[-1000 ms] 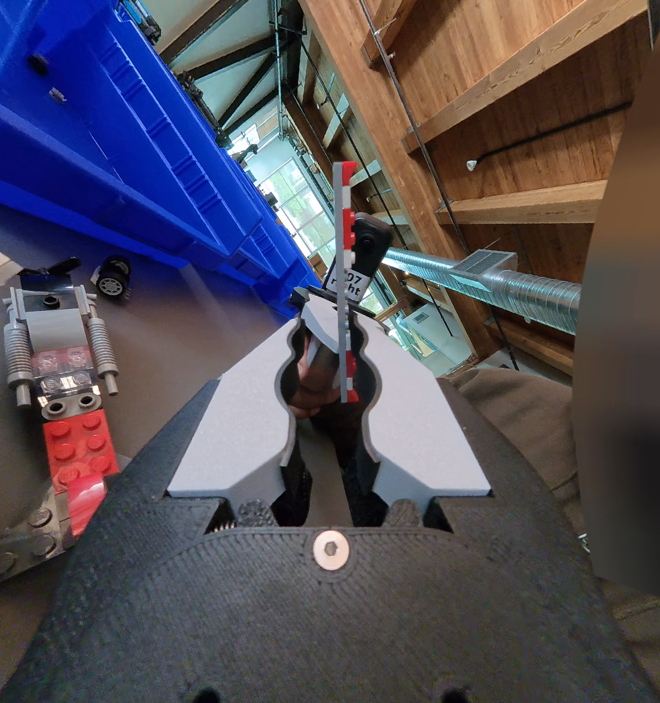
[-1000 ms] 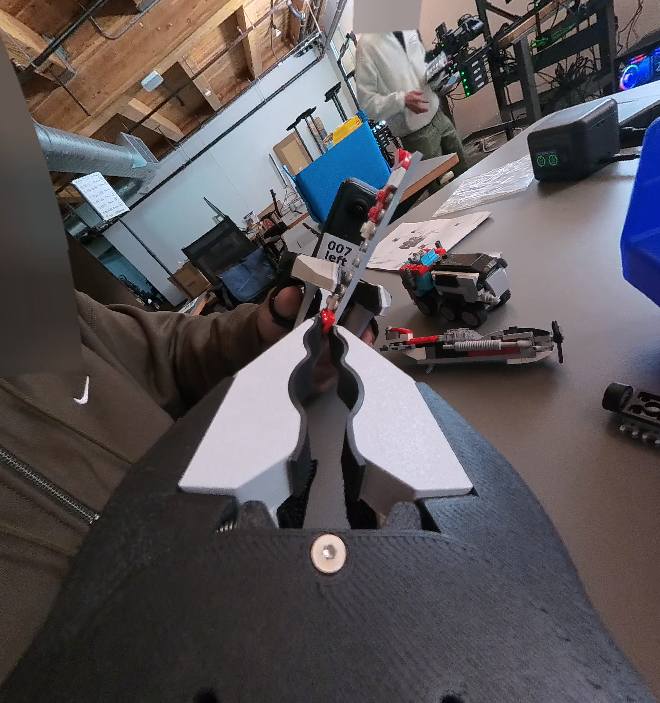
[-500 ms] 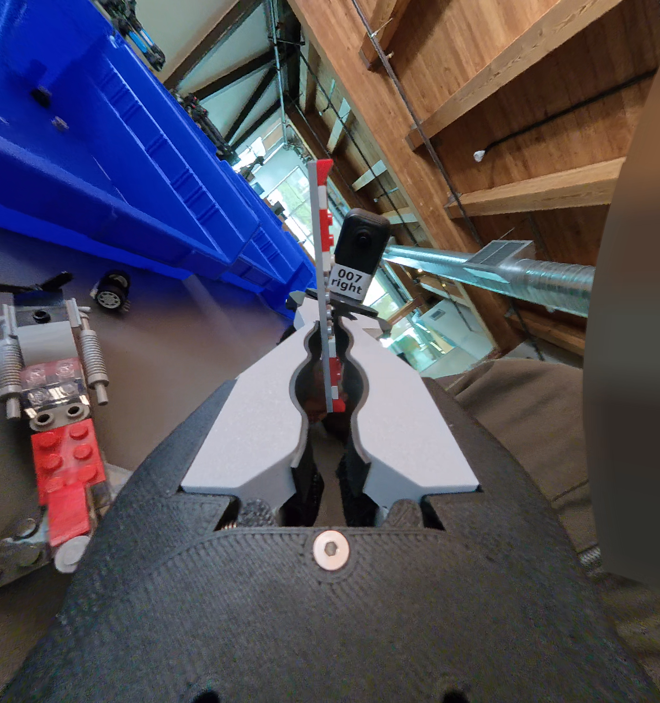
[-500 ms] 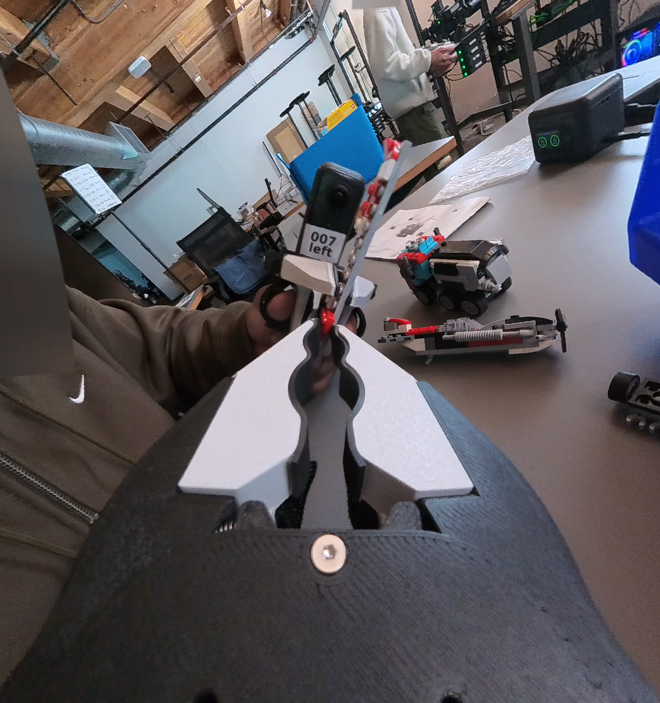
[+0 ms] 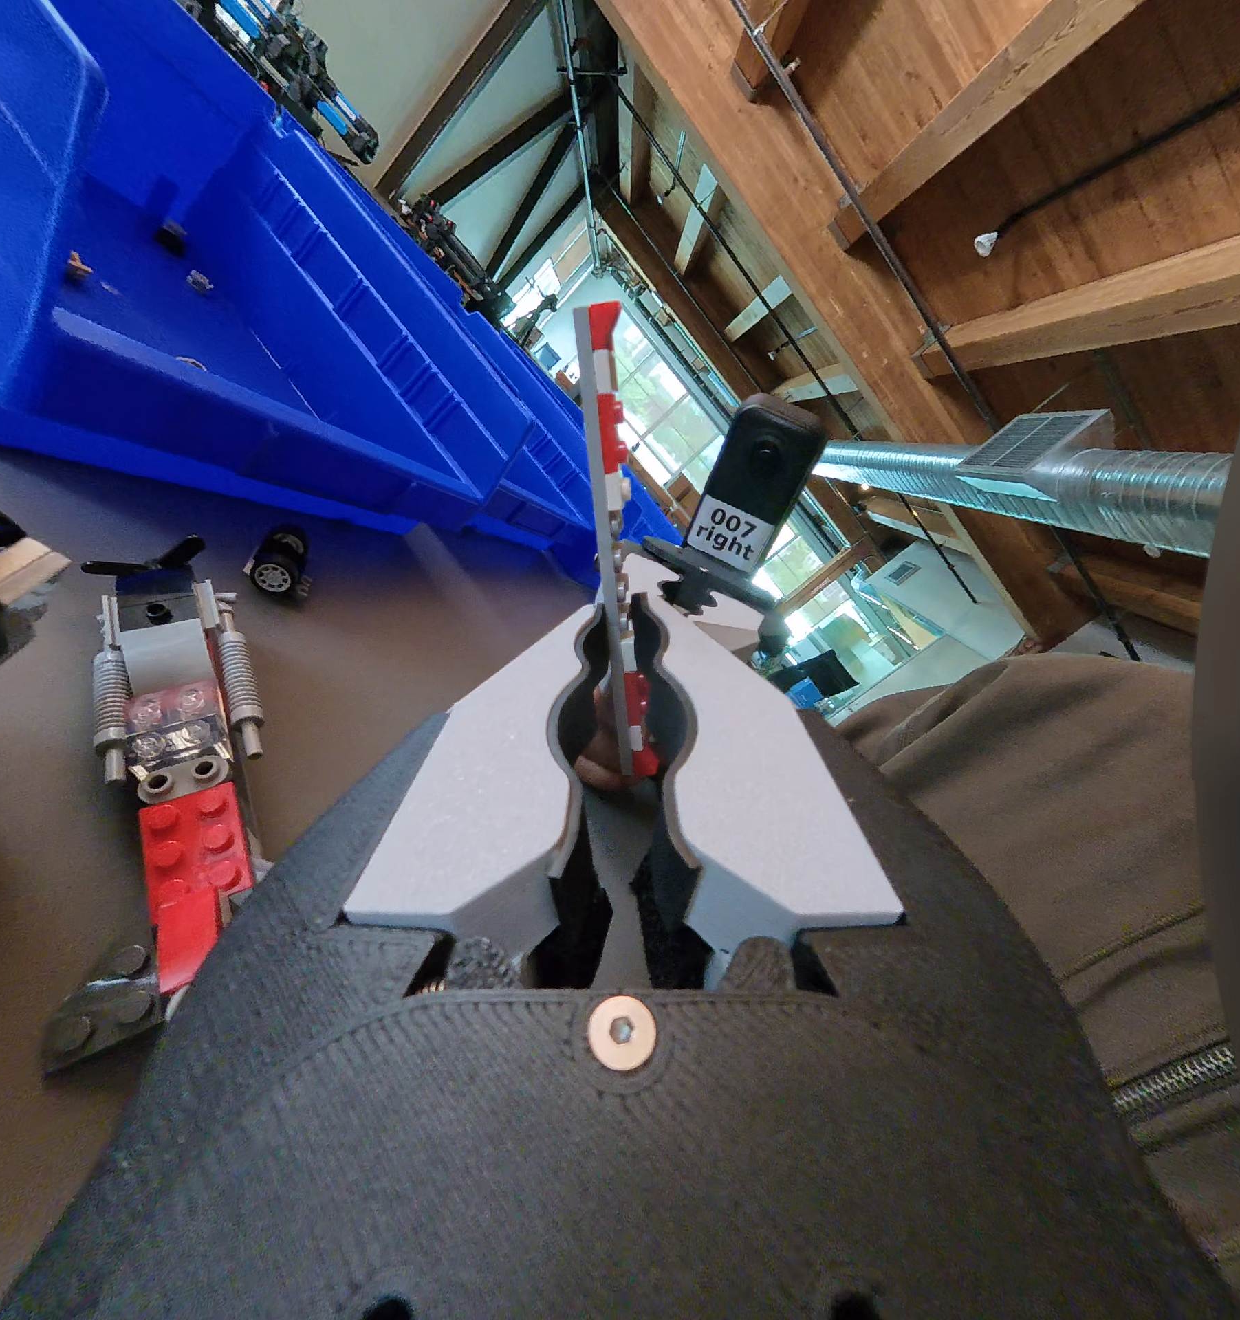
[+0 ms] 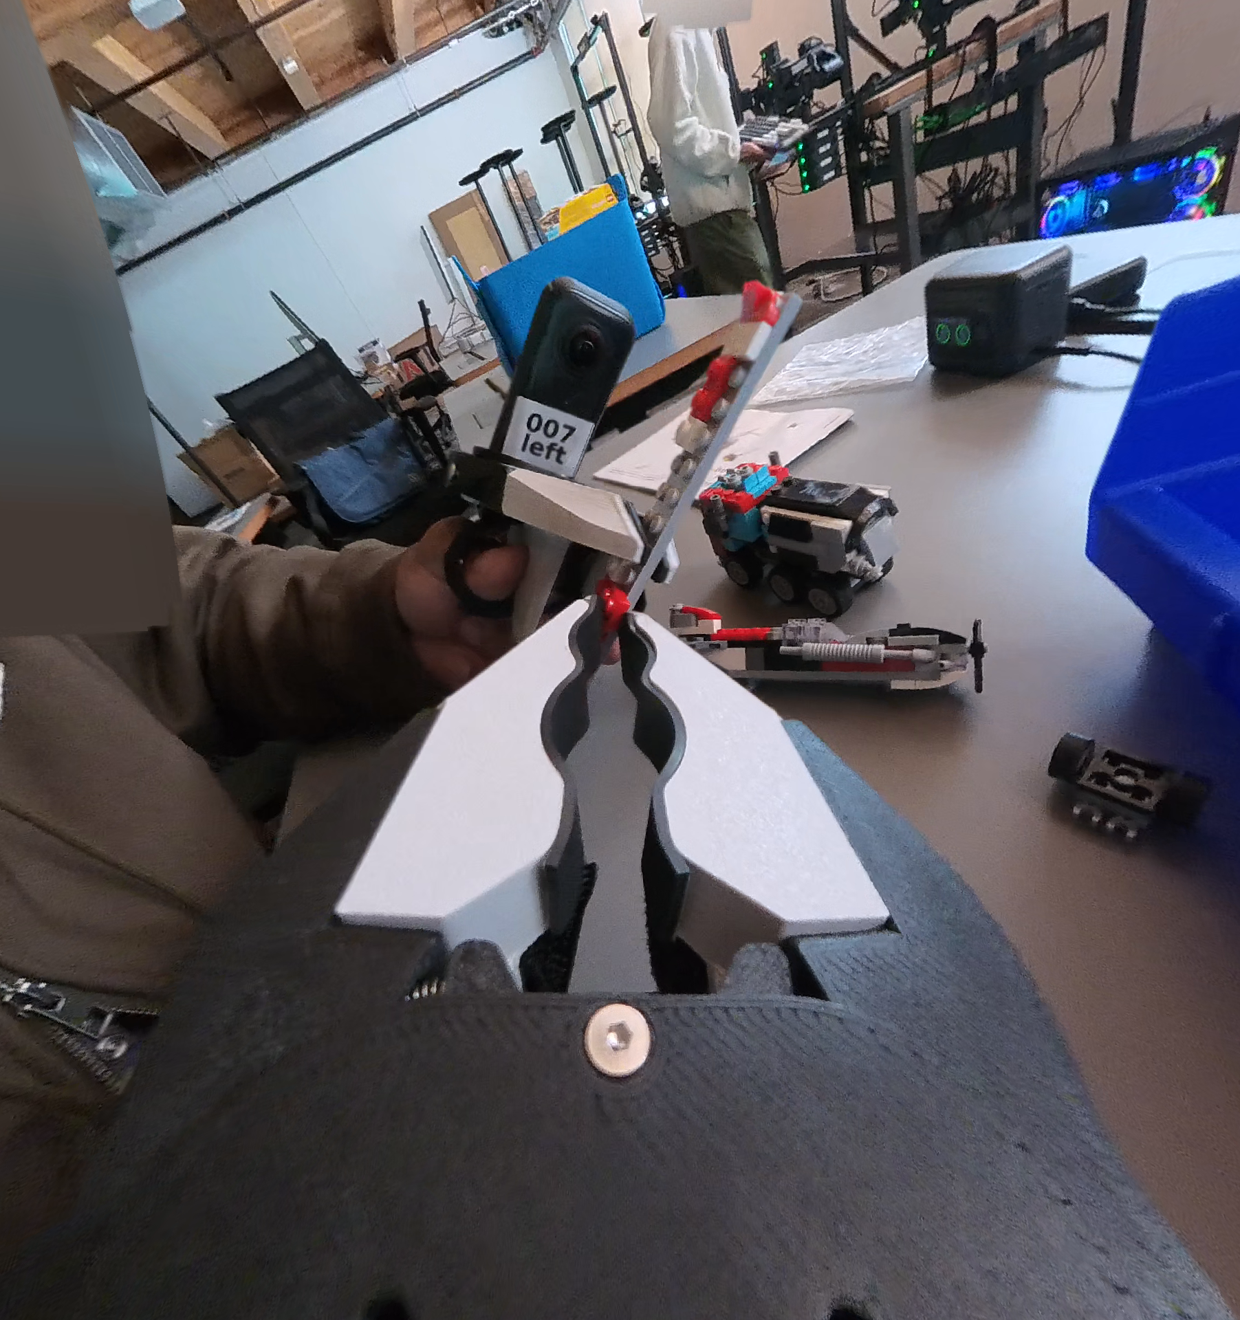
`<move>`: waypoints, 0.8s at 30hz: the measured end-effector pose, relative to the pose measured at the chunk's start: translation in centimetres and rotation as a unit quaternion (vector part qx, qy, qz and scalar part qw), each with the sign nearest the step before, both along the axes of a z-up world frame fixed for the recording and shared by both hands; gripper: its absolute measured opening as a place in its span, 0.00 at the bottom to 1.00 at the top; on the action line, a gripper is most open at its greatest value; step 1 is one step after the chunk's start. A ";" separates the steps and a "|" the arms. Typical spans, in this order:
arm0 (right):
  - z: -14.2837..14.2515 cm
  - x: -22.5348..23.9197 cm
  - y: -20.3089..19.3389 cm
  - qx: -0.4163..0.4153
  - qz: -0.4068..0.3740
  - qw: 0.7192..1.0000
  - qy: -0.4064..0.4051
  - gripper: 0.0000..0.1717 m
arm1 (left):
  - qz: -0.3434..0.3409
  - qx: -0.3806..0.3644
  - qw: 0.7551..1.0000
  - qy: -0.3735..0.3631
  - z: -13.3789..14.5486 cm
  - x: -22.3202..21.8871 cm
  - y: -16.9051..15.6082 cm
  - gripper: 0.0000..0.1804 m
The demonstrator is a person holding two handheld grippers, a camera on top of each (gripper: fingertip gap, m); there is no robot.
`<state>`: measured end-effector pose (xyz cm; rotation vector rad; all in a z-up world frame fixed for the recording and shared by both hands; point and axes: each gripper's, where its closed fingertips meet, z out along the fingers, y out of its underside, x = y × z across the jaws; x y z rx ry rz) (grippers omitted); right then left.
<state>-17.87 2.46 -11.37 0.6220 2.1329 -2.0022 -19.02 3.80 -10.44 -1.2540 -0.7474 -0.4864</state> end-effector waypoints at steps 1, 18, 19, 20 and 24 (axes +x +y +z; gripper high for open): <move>0.0 0.0 0.0 0.002 -0.001 1.000 0.010 0.02 | -0.001 0.002 1.000 -0.002 0.0 0.0 0.0 0.04; 0.4 0.3 0.0 -0.050 0.028 0.997 -0.061 0.02 | -0.005 0.006 1.000 0.030 0.6 0.3 -0.1 0.04; 0.5 0.3 0.0 -0.056 0.031 0.996 -0.066 0.02 | -0.007 0.007 0.999 0.031 0.6 0.3 -0.1 0.04; 0.6 0.4 0.0 -0.053 0.030 0.997 -0.048 0.02 | -0.010 0.007 1.000 0.028 0.6 0.4 0.0 0.04; 0.7 0.8 0.1 -0.029 0.020 0.999 0.031 0.02 | -0.021 0.012 0.999 0.021 0.6 0.6 0.1 0.04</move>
